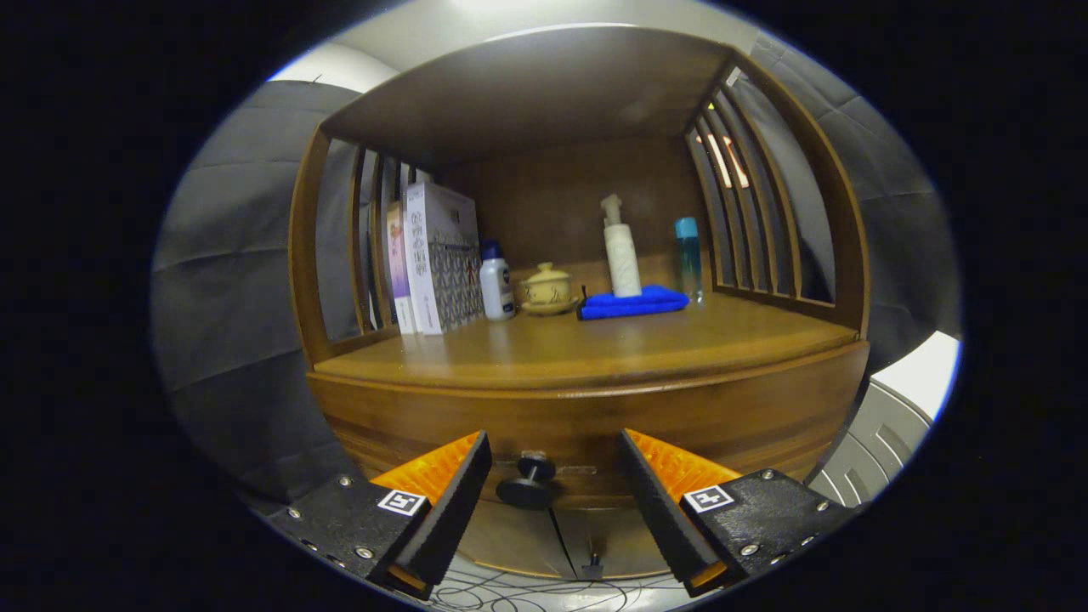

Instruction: Pull open the drawer, take out the items inside it, and place them on the countertop above the cabinet.

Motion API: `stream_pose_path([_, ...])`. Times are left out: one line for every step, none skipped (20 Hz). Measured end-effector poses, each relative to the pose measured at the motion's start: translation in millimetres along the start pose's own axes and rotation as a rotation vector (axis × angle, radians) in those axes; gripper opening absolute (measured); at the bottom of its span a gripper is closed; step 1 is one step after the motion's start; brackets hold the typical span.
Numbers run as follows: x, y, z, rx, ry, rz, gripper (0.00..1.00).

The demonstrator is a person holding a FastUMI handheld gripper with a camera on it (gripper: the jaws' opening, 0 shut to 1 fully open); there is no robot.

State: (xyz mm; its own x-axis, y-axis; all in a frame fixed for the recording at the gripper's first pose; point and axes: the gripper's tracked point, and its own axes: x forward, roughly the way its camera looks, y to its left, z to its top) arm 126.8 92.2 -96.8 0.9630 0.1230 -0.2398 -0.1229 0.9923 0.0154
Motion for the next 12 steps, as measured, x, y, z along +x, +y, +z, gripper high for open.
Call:
stream_pose_path([1.1,3.8,-4.6,-0.004,0.012,0.010,0.94])
stream_pose_path([1.7,8.2,-8.8,-0.012,0.019,0.023,0.94])
stream_pose_path([2.3,10.3,-12.7,-0.023,0.027,0.030,0.93])
stream_pose_path([4.4,11.3,-18.0,-0.030,0.035,0.035,0.92])
stream_pose_path([5.3,13.3,-22.7,-0.031,0.045,0.039,0.89])
stream_pose_path([6.8,13.9,-26.3,-0.032,0.056,0.039,0.88])
stream_pose_path([7.4,13.4,-30.0,-0.032,0.064,0.037,0.84])
stream_pose_path([9.9,13.4,-32.2,-0.029,0.076,0.036,0.81])
stream_pose_path([12.0,12.7,-36.9,-0.023,0.089,0.031,0.76])
stream_pose_path([12.6,14.0,-38.0,-0.011,0.097,0.037,0.71])
stream_pose_path([13.4,18.5,-40.0,0.001,0.104,0.044,0.62])
stream_pose_path([16.1,17.0,-39.3,-0.003,0.098,0.043,0.56])
